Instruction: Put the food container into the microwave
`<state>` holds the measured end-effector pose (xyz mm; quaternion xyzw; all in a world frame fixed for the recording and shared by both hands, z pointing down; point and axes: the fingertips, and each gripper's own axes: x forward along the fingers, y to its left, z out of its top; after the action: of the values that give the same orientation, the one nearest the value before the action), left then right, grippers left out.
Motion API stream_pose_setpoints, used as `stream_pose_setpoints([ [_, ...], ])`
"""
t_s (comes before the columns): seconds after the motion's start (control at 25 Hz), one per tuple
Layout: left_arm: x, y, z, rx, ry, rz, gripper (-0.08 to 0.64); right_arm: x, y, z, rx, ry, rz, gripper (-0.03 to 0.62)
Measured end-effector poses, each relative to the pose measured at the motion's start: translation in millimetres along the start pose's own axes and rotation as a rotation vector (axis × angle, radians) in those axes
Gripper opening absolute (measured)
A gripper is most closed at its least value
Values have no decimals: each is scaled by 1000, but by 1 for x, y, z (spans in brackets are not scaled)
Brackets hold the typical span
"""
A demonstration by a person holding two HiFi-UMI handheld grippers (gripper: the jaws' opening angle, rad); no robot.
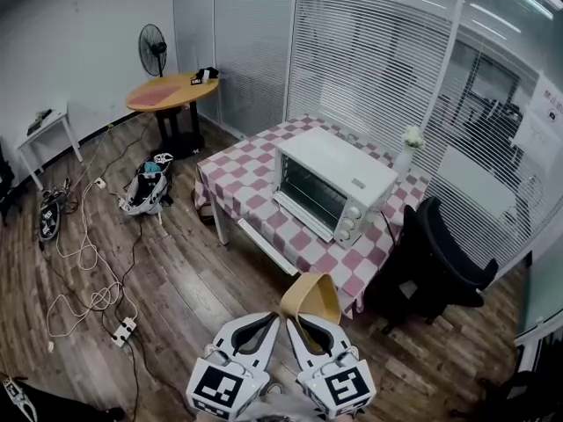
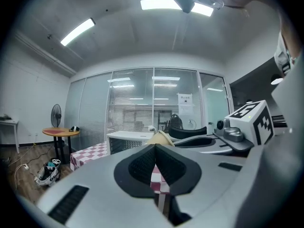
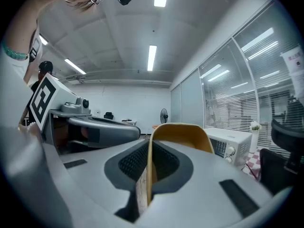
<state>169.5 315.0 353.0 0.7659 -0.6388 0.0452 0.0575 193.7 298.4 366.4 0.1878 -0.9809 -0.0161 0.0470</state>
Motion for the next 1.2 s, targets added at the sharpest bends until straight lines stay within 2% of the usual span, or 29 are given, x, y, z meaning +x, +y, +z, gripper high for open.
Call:
stream_pose_setpoints([
  [0.12, 5, 8, 2, -12, -1, 11, 14, 6, -5, 2, 1, 4, 1, 9],
  [0.24, 15, 16, -2, -22, 1, -9, 14, 17, -14, 2, 6, 15, -13, 9],
  [0.4, 35, 43, 1, -36, -17, -15, 14, 43, -29, 3, 10, 5, -41, 9],
  [0.84, 114, 125, 17, 2, -7, -153, 14, 138, -85, 8, 19, 6, -147, 9],
  [1.2, 144, 185, 15, -12, 10, -182, 14, 203, -105, 4, 37, 37, -177, 9],
])
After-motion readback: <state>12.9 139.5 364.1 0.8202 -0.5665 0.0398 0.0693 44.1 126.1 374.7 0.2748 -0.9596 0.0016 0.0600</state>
